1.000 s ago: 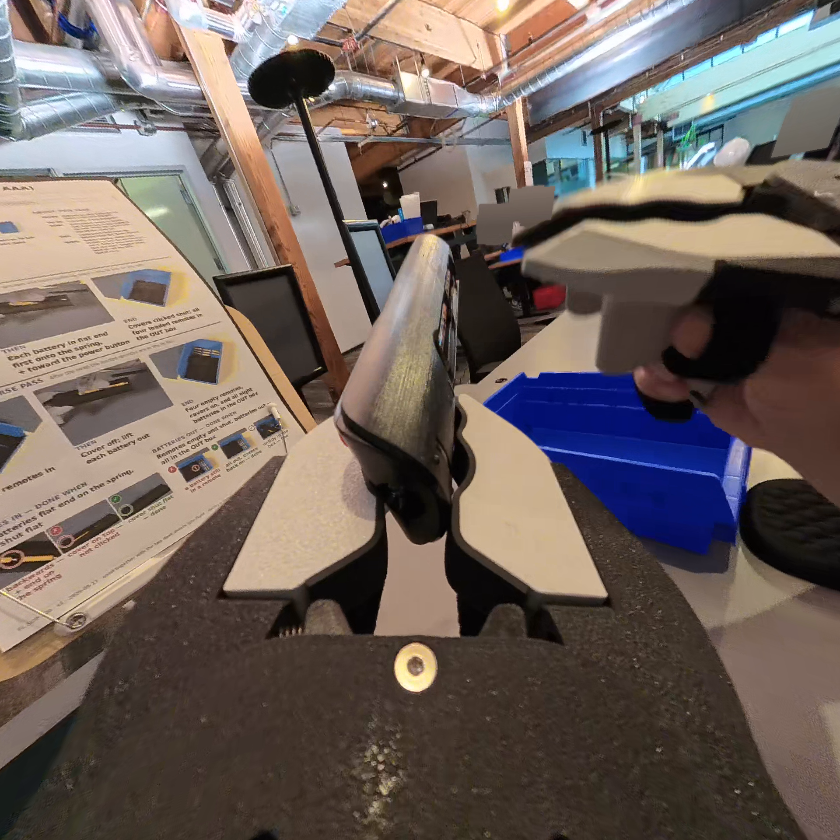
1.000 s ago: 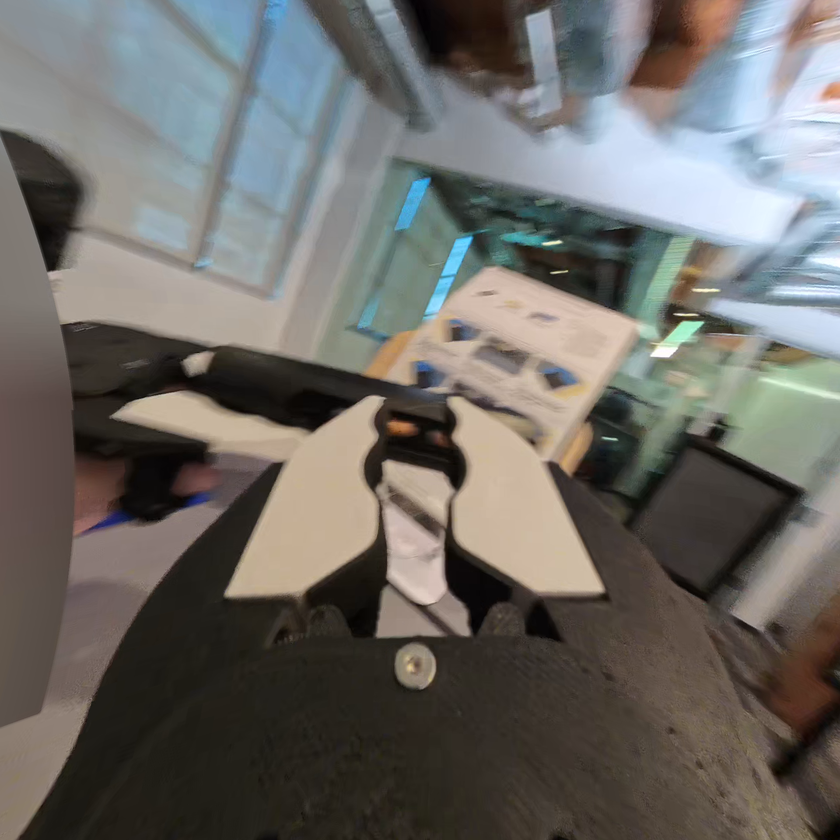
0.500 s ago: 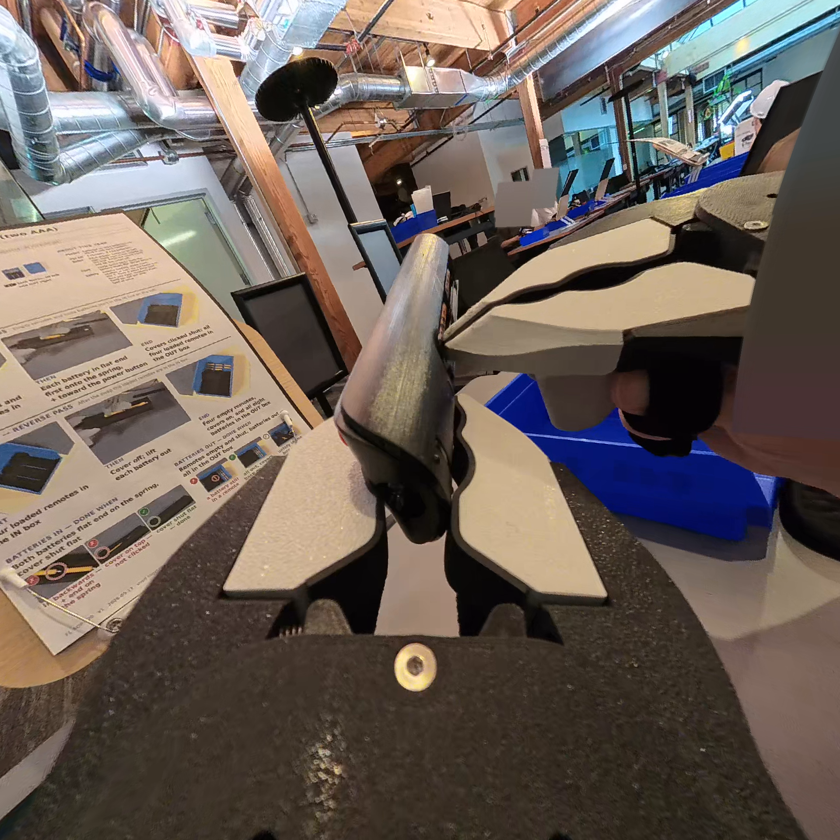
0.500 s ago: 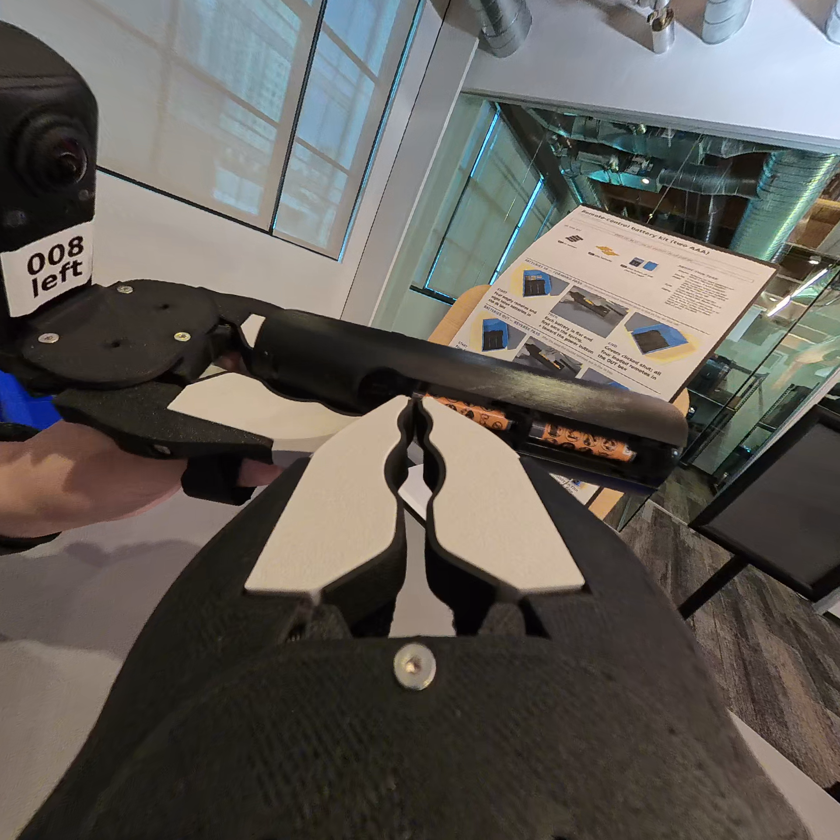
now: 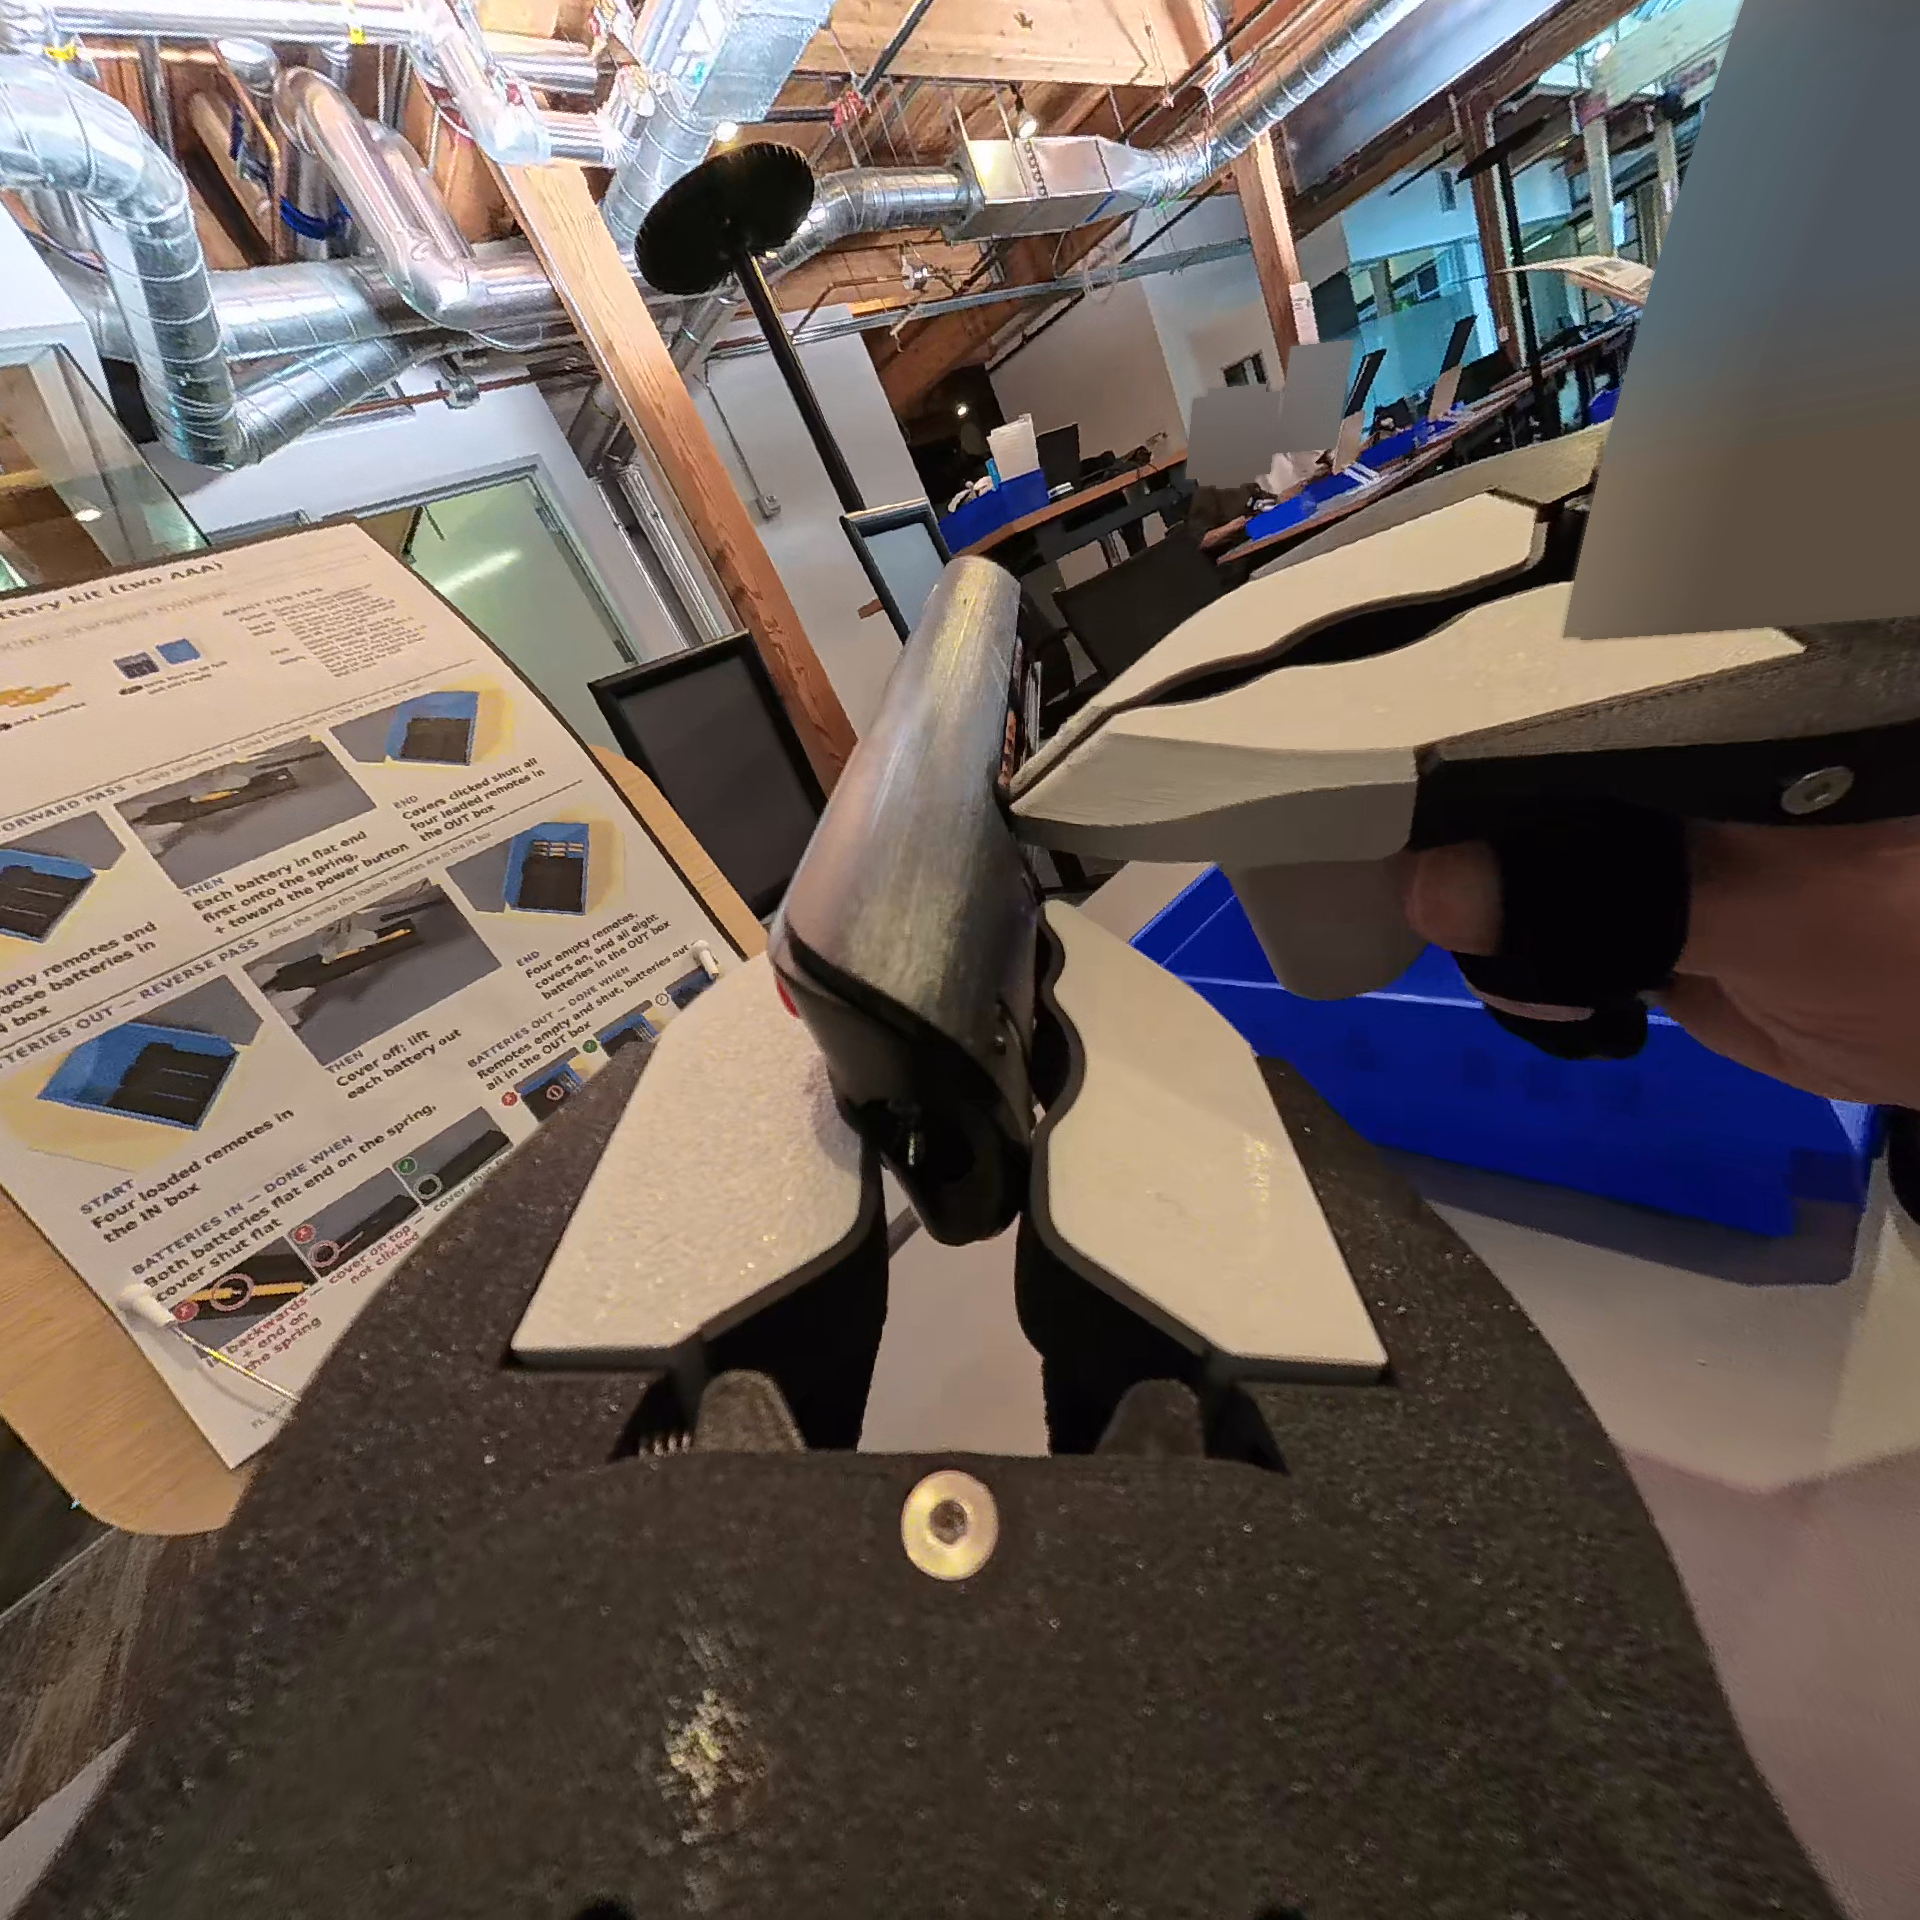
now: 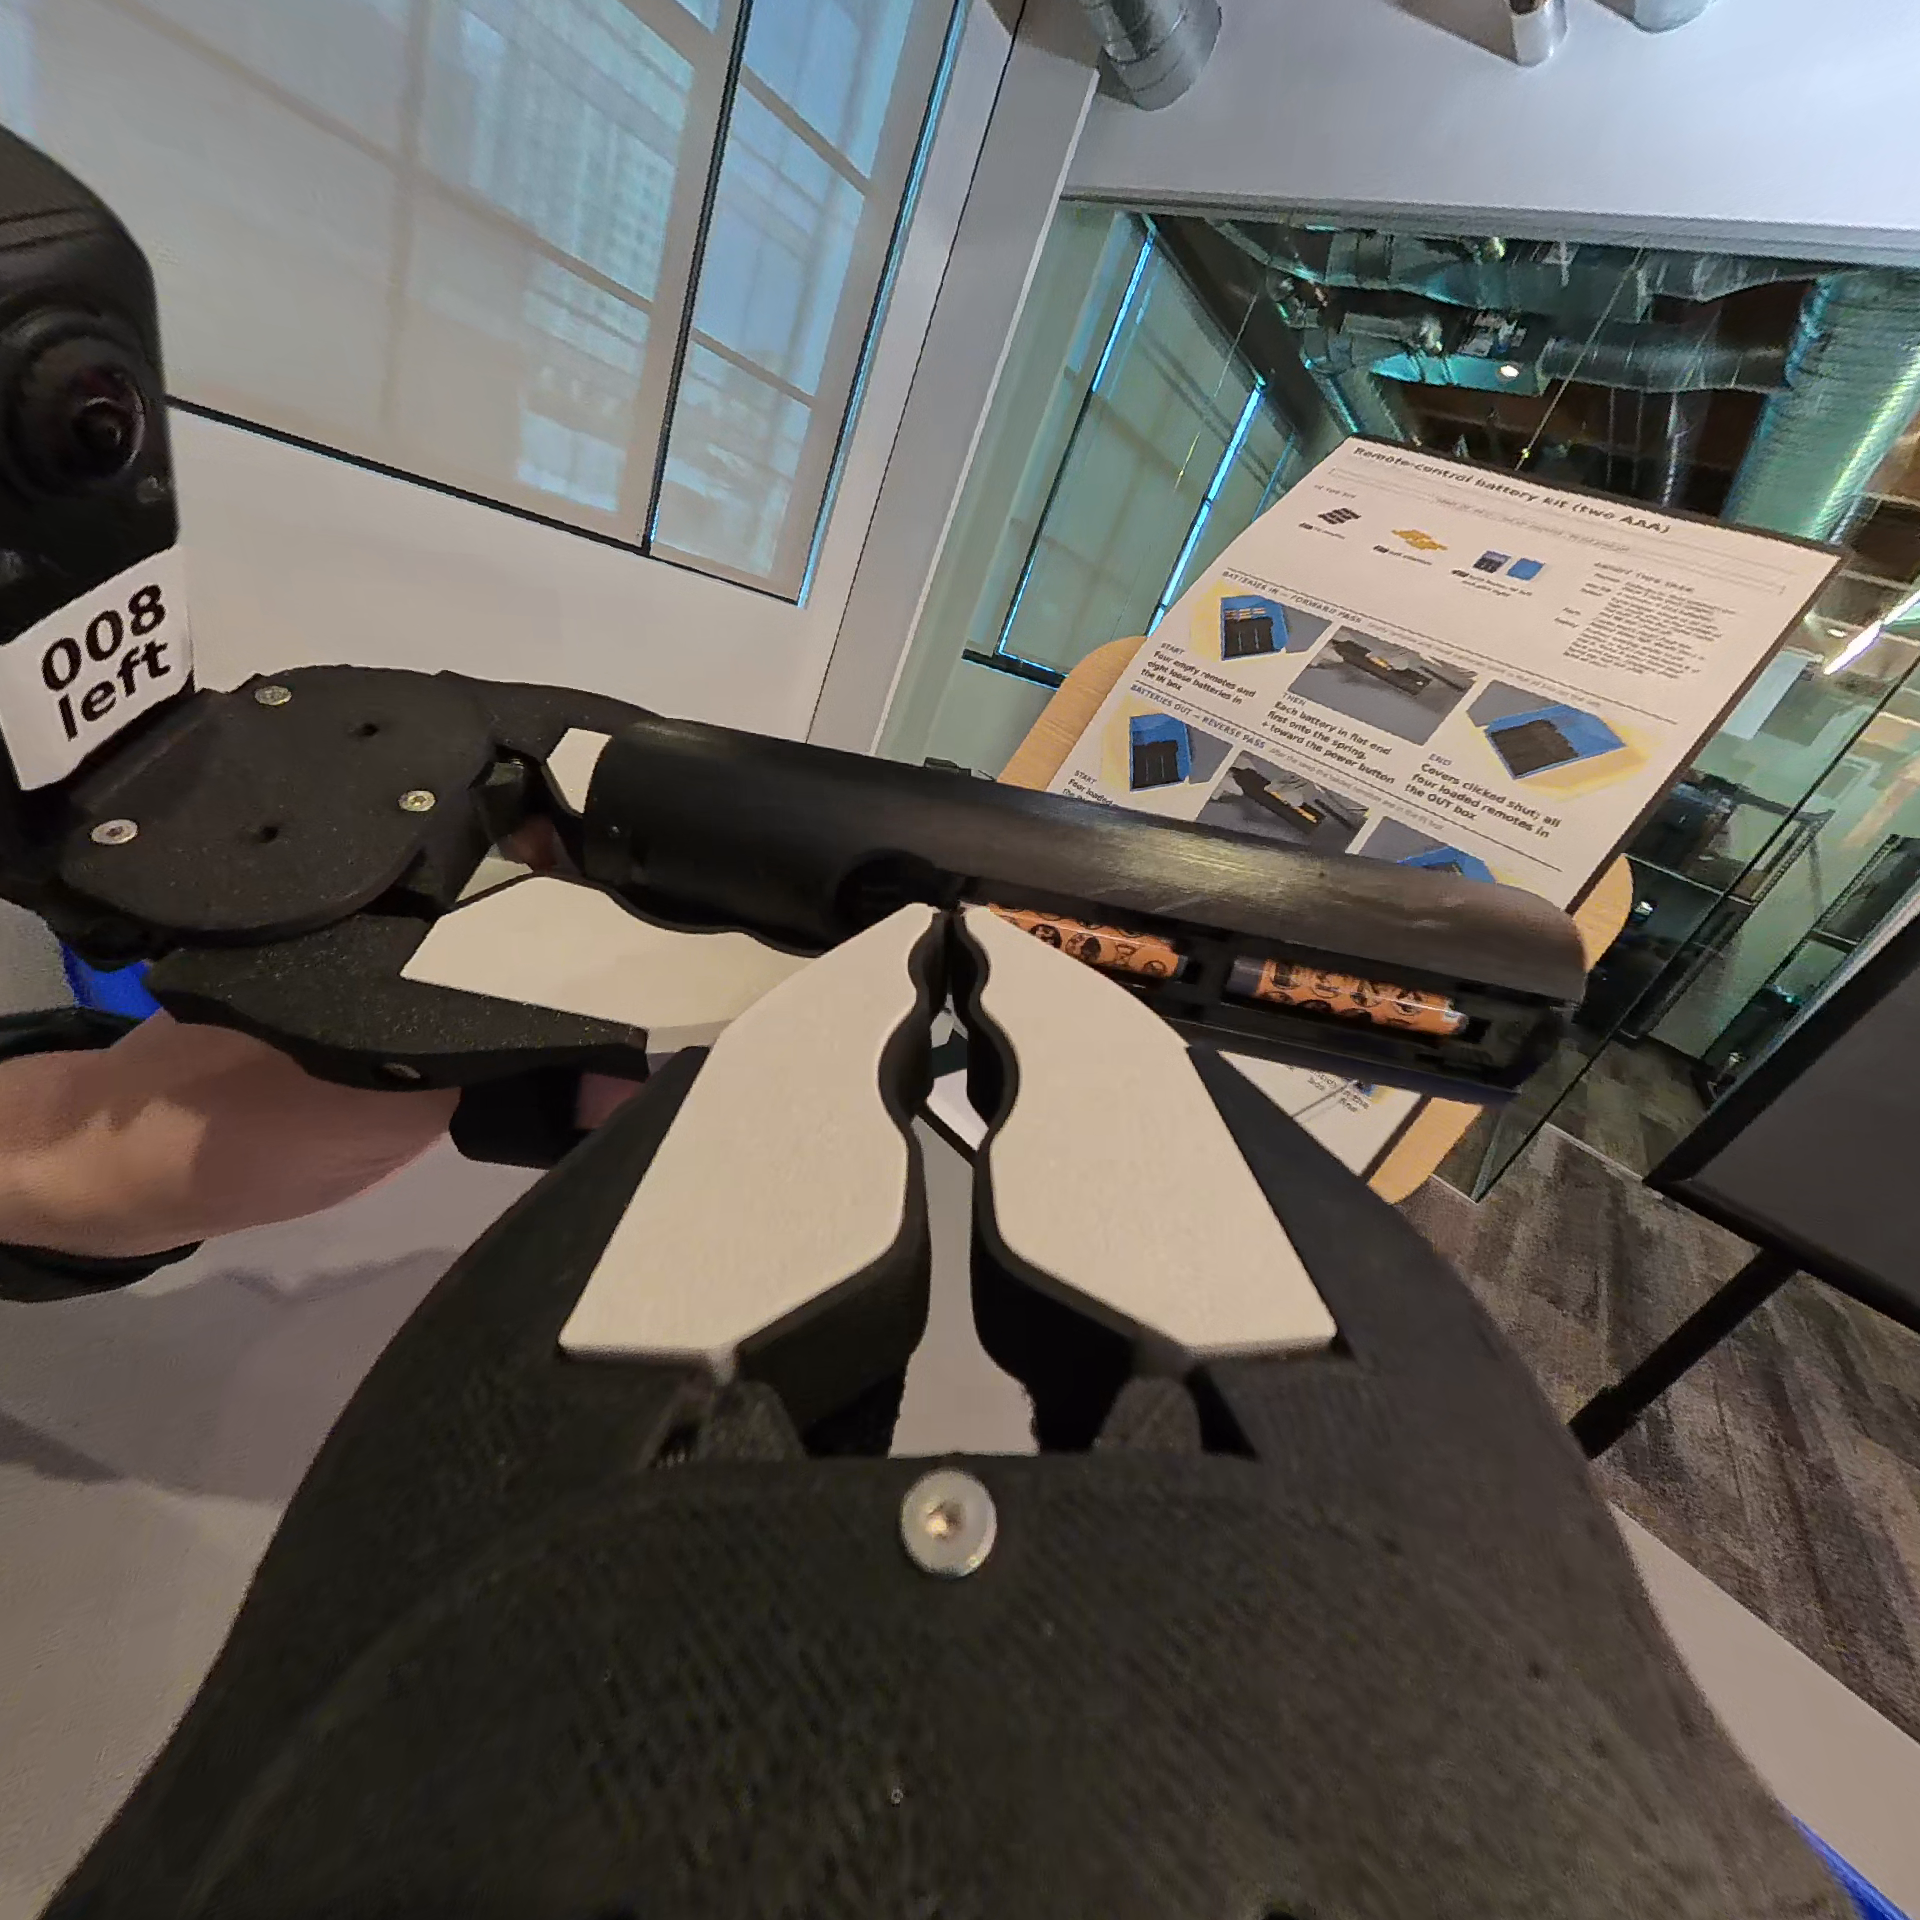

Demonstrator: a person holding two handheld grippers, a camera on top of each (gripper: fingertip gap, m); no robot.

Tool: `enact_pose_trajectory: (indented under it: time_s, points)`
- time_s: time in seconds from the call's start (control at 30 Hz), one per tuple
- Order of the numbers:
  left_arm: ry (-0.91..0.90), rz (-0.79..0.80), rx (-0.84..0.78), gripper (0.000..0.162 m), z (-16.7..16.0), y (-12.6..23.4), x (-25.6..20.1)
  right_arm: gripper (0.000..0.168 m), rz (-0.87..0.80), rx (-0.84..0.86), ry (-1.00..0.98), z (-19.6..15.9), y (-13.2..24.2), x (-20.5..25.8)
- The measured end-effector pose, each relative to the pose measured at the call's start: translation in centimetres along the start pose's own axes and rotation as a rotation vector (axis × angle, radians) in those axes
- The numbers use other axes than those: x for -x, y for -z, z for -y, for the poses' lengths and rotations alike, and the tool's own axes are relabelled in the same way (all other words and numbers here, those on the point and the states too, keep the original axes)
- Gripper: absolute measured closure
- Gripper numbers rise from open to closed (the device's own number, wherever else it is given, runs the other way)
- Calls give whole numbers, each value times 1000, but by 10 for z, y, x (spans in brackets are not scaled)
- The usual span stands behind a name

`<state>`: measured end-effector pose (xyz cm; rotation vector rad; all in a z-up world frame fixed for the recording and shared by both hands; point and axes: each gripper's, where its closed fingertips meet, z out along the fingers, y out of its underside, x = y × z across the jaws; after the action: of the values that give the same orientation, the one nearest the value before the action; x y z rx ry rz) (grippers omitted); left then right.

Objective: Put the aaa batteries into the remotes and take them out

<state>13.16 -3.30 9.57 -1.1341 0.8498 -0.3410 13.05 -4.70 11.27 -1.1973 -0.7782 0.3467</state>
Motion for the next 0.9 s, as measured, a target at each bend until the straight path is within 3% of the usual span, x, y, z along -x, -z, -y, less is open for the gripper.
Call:
enact_pose_trajectory:
  time_s: [0.23, 0.73, 0.9]
  points:
    - [19, -20, -8, 138, 2, 1, -1, 167, -6, 5, -12, 3, 2, -3]
    - [-125, 61, 7, 138, 3, 2, 1, 167, 15, -10, -146, 3, 2, -3]
    - [-103, 56, 14, 138, 2, 1, 1, 167, -27, -1, -71, 1, 1, -4]
